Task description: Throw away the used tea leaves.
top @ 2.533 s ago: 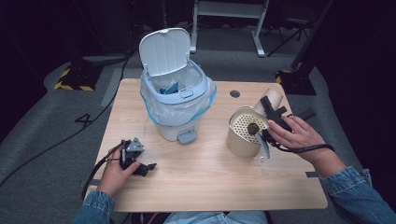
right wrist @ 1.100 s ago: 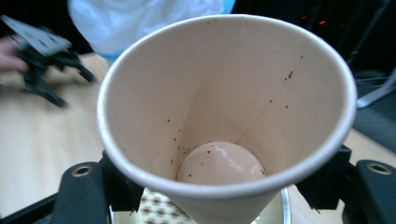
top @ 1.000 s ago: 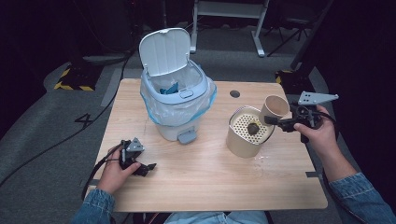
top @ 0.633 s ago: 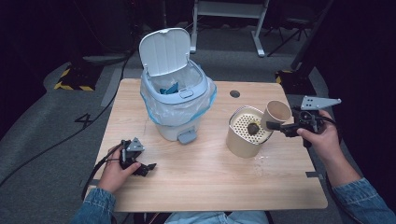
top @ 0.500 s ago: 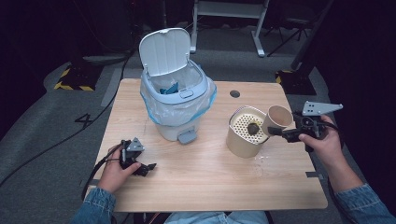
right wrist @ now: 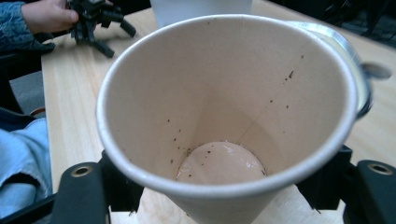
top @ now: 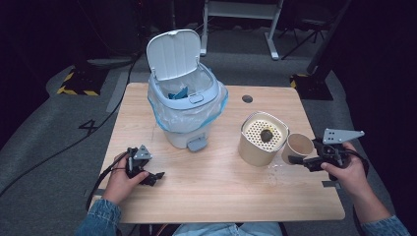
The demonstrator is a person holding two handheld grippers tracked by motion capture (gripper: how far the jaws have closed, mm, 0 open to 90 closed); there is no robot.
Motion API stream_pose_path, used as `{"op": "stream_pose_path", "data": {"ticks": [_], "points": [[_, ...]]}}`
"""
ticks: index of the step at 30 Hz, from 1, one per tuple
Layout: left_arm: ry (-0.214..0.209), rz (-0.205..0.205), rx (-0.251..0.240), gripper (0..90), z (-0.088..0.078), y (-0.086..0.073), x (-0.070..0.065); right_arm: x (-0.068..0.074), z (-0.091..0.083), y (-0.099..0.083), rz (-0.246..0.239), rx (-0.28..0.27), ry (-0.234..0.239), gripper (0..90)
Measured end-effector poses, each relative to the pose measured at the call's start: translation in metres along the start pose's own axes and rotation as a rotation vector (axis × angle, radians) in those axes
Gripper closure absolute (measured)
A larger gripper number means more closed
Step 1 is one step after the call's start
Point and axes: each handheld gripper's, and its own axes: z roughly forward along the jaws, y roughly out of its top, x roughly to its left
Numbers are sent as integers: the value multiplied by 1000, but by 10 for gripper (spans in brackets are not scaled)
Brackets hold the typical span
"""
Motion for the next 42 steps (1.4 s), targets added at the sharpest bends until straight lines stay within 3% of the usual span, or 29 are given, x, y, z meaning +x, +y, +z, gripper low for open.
{"op": "stream_pose_path", "data": {"ticks": [5,9,17,20,26,34,42], "points": [[-1,3,2,17,0,0,0,2,4,-12,37,-2,37,298],[-1,4,1,17,0,0,0,5,7,-5,49,1,82,297],[-2,1,0,17,0,0,0,9,27,42,-17,-18,155,297],[-3,1,1,17,0,0,0,8,41,65,-54,-10,187,297],[-2,1,0,17,0,0,0,7,66,94,-99,2,230,297],[-3,2,1,17,0,0,0,4,90,129,-139,-11,266,296],[-3,1,1,17,0,0,0,-6,111,164,-163,-19,270,296]]}}
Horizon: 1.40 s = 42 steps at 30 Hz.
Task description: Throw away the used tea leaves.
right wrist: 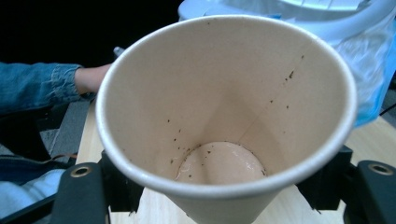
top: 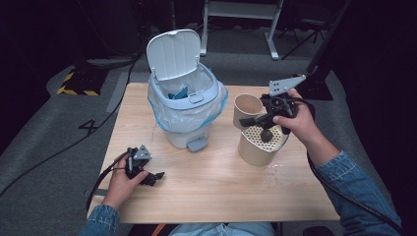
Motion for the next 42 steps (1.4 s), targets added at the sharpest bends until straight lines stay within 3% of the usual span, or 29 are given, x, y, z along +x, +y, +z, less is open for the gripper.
{"op": "stream_pose_path", "data": {"ticks": [6,13,20,30,42], "points": [[1,3,2,14,0,0,0,-17,13,24,-16,-2,-46,293],[3,2,2,12,1,1,0,-25,19,46,-17,-33,-81,293],[2,0,4,7,1,1,0,-38,31,73,11,-71,-120,290],[3,-2,3,6,1,1,0,-52,55,100,14,-72,-168,289],[5,4,2,3,2,2,1,-55,103,110,-9,4,-188,288]]}}
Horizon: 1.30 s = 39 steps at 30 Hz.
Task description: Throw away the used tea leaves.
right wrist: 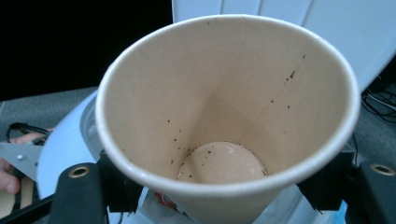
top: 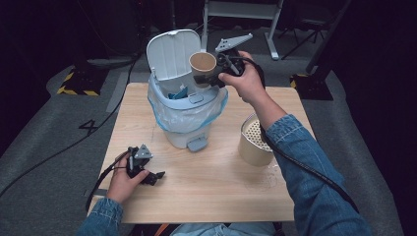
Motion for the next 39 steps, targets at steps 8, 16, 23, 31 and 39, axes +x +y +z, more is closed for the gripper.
{"op": "stream_pose_path", "data": {"ticks": [8,16,23,31,39], "points": [[0,-2,0,3,0,0,0,3,16,-1,-6,53,2,255],[0,-2,0,3,0,0,0,5,24,-2,-31,52,2,156],[-1,-2,0,3,0,0,0,9,20,-2,-51,22,11,157],[-1,-5,-1,3,0,0,0,8,0,-5,-34,-28,1,157],[-3,-6,2,3,0,0,0,15,-29,-13,-36,-53,-7,163]]}}
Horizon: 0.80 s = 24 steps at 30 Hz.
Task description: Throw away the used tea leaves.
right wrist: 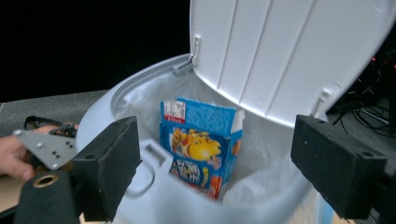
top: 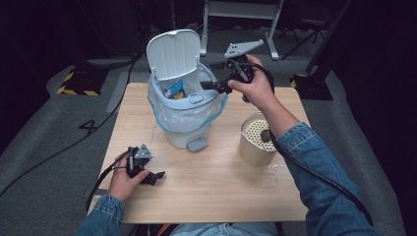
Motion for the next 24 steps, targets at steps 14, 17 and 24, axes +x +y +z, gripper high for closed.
{"op": "stream_pose_path", "data": {"ticks": [14,17,24], "points": [[0,0,0,3,0,0,0,12,-77,-38,47,18,-71,184],[0,0,0,3,0,0,0,15,-97,-51,67,27,-84,186],[0,0,0,3,0,0,0,16,-123,-69,94,26,-113,194]]}}
